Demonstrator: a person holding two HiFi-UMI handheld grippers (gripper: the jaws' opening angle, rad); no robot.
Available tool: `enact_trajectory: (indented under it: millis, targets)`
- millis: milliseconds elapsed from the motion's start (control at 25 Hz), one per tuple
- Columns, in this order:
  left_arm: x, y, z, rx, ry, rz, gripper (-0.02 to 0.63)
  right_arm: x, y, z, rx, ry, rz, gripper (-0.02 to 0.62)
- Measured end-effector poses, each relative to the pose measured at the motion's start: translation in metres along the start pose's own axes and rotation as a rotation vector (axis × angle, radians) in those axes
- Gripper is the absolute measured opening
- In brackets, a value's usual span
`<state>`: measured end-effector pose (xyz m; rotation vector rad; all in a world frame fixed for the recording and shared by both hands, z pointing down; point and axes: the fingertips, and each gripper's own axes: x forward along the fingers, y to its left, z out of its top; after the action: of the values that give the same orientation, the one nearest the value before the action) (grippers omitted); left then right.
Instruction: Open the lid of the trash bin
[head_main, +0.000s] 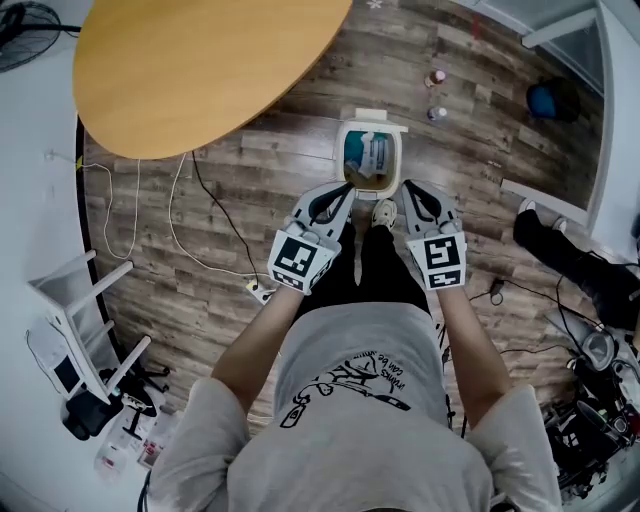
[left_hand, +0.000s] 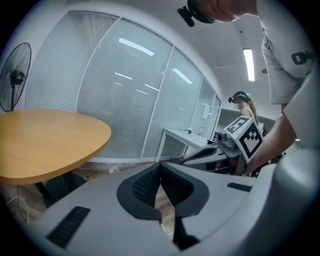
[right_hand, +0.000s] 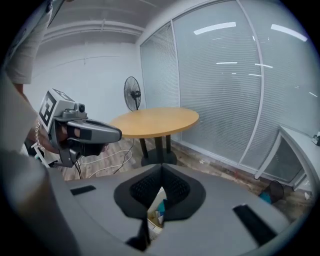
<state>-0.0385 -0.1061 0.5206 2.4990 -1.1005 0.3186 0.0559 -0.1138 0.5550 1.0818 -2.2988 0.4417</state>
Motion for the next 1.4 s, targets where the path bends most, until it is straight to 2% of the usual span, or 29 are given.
enact_trajectory:
  millis: [520, 840, 1400]
  targets:
    - [-0.048, -0.024, 0.116, 0.001, -0.142, -0.014, 0.02, -0.074, 0.0, 0.098, 0.001, -0.131, -0.033, 0.008]
    - [-0.075, -0.06, 0.18, 0.031, -0.233, -0.07, 0.02, -0.13, 0.013, 0.158, 0.016, -0.238, -0.035, 0.008]
    - [-0.133, -0.095, 0.265, 0.083, -0.348, -0.081, 0.02, -0.218, 0.041, 0.244, -0.049, -0.402, -0.054, 0.008]
